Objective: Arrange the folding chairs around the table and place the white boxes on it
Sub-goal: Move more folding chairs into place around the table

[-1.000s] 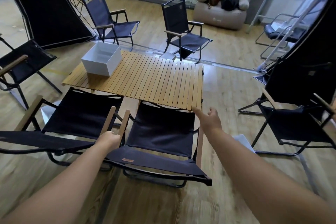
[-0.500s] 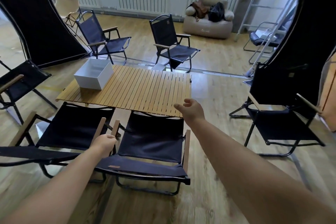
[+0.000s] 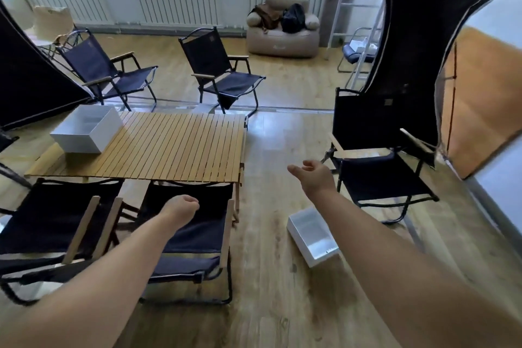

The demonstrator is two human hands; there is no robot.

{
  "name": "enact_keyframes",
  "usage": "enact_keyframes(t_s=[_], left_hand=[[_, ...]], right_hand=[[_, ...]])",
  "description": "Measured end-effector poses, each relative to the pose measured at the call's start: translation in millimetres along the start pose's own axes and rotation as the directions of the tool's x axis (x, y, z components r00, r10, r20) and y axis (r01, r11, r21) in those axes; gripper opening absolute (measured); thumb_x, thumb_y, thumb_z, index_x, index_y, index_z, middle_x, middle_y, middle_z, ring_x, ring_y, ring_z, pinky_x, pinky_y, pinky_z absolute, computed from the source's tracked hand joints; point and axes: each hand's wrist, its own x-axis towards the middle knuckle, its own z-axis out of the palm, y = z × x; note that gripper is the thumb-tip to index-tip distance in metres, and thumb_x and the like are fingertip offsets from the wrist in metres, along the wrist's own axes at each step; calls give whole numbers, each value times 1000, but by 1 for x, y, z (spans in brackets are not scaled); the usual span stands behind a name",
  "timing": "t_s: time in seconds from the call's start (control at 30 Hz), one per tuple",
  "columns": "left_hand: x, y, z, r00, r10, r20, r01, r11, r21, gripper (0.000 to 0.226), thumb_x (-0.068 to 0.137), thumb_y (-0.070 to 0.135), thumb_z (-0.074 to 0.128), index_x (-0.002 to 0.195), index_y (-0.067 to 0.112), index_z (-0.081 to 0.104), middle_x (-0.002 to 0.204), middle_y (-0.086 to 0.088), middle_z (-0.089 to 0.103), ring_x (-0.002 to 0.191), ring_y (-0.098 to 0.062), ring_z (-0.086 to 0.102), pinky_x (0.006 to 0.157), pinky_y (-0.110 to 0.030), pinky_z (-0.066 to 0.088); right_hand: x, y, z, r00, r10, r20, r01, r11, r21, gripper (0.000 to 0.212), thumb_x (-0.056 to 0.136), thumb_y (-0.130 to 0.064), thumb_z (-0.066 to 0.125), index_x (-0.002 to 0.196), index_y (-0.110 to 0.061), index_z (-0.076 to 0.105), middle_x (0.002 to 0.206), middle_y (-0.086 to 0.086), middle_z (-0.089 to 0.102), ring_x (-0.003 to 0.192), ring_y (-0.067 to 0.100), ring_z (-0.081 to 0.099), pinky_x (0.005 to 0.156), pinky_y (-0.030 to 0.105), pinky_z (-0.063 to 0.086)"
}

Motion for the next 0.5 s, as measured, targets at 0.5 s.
enact_keyframes(t_s=[0.5], left_hand=[[-7, 231, 220, 953, 202, 226, -207, 978, -2, 31, 94, 11, 56, 122, 5, 66, 123, -16, 64, 112, -30, 59, 101, -40, 47]], right_hand=[[48, 139, -285, 930, 222, -292, -233, 972, -6, 61, 82, -40, 74, 131, -11, 54, 128, 8, 60, 115, 25, 57, 98, 37, 45]])
